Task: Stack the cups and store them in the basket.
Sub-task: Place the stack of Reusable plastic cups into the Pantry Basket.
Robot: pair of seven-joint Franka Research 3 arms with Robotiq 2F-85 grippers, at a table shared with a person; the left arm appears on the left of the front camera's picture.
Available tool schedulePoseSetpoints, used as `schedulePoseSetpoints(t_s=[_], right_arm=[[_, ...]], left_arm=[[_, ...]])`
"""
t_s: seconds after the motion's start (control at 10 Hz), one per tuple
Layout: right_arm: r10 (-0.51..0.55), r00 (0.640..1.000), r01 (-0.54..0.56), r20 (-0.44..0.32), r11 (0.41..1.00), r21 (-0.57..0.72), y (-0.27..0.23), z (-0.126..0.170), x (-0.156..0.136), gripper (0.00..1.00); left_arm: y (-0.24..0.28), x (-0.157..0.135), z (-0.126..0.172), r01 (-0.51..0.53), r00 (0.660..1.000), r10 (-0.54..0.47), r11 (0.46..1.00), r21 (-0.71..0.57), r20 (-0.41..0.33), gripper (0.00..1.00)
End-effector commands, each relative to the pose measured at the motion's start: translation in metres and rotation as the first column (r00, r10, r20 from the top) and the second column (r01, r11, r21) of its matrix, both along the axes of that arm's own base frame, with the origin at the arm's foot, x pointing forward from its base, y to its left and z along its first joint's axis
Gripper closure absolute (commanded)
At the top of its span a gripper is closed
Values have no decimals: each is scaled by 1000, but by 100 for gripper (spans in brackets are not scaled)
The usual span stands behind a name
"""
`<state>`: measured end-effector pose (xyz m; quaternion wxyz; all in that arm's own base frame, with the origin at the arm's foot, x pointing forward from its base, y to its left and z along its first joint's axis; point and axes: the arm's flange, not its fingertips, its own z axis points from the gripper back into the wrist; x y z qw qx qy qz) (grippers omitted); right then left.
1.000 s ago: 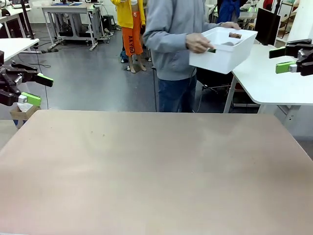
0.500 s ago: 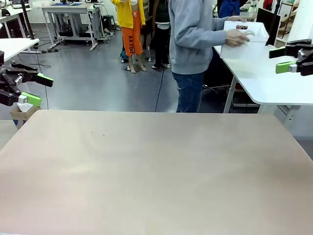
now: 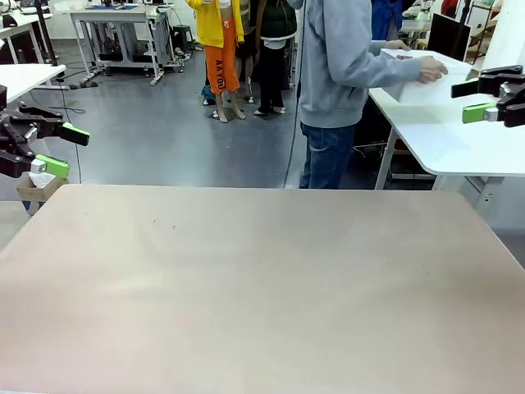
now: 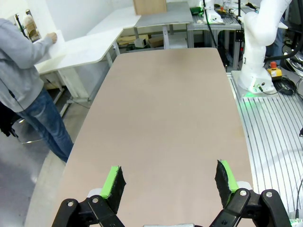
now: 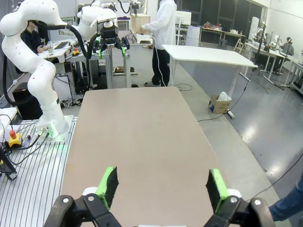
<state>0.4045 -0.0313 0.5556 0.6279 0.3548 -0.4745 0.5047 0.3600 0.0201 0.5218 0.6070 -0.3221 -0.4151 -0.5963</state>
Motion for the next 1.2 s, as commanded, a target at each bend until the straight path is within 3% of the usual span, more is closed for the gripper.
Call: schedulePoseSetpoints(t_s=[0.0,1.1], right_arm=[[-2,1000,2,-2,1000,5,0,3,1,0],[-2,1000,2,-2,1000,5,0,3,1,0]], left_arm=[[1,-1,1,8,1000,-8,1000,-7,0,0],[1,-1,1,8,1000,-8,1000,-7,0,0]])
